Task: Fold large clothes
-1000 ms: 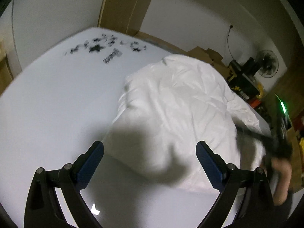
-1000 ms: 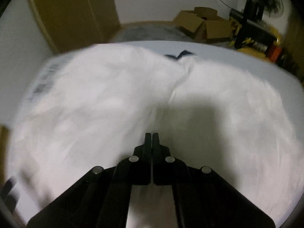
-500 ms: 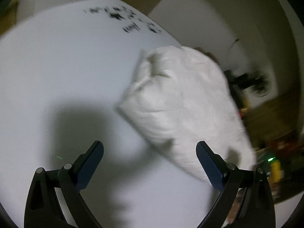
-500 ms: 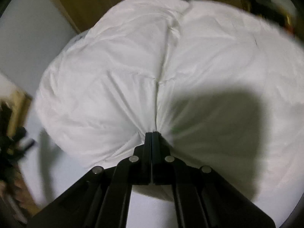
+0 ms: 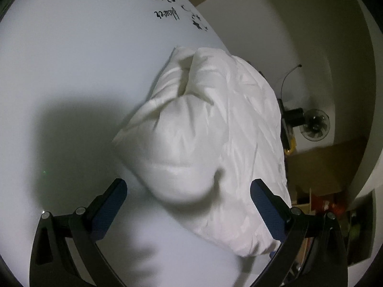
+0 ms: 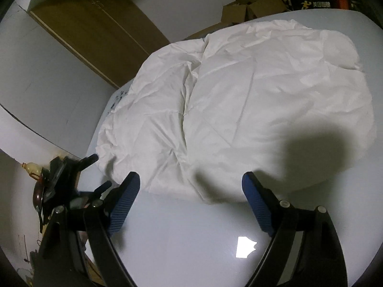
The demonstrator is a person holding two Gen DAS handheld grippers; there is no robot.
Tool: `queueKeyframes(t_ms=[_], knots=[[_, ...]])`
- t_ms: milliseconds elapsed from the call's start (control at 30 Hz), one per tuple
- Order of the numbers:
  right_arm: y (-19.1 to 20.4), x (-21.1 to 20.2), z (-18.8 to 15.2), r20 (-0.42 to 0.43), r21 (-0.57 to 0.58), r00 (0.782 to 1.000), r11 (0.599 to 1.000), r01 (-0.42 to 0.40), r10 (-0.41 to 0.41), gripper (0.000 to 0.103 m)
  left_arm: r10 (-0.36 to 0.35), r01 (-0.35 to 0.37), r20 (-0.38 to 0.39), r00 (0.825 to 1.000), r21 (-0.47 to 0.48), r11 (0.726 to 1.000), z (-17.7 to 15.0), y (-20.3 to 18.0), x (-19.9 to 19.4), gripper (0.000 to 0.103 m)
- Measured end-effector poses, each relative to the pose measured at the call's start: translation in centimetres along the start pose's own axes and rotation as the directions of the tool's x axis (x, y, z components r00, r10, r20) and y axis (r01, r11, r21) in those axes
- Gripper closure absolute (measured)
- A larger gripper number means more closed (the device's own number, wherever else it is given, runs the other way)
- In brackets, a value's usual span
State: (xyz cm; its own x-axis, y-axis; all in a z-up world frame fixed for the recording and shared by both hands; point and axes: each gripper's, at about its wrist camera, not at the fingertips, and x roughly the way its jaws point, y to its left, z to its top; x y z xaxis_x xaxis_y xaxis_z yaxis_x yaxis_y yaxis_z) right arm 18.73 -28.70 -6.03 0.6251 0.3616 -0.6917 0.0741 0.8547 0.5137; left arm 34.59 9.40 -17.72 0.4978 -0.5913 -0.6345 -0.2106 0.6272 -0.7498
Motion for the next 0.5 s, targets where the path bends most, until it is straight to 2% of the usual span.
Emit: queueKeyframes(t_ms=[133,367,500], knots=[[-0.8,-0.6,0.0,0.011,-0.015,1.000,1.000,0.003,-0.003,0.015,-0.014,0.014,0.007,1.000,-0.008,1.000,0.9,0.0,0.9,0.000],[-1.7,0.2,-0.1,-0.021,-0.003,1.000,1.000,-0.002,0.002,0.015,-0.038,0.038,0.004,0.999,0.000,0.999,2.3,-0.7,2.8,0.000],[-1.6,0.6,0.0,-0.023,-0.025,0.999,0.999,0.028,-0.029,0.015,-0.038,0.039,0.008,0.999,-0.037,0.999,3.3,-0.9,3.3,0.002]])
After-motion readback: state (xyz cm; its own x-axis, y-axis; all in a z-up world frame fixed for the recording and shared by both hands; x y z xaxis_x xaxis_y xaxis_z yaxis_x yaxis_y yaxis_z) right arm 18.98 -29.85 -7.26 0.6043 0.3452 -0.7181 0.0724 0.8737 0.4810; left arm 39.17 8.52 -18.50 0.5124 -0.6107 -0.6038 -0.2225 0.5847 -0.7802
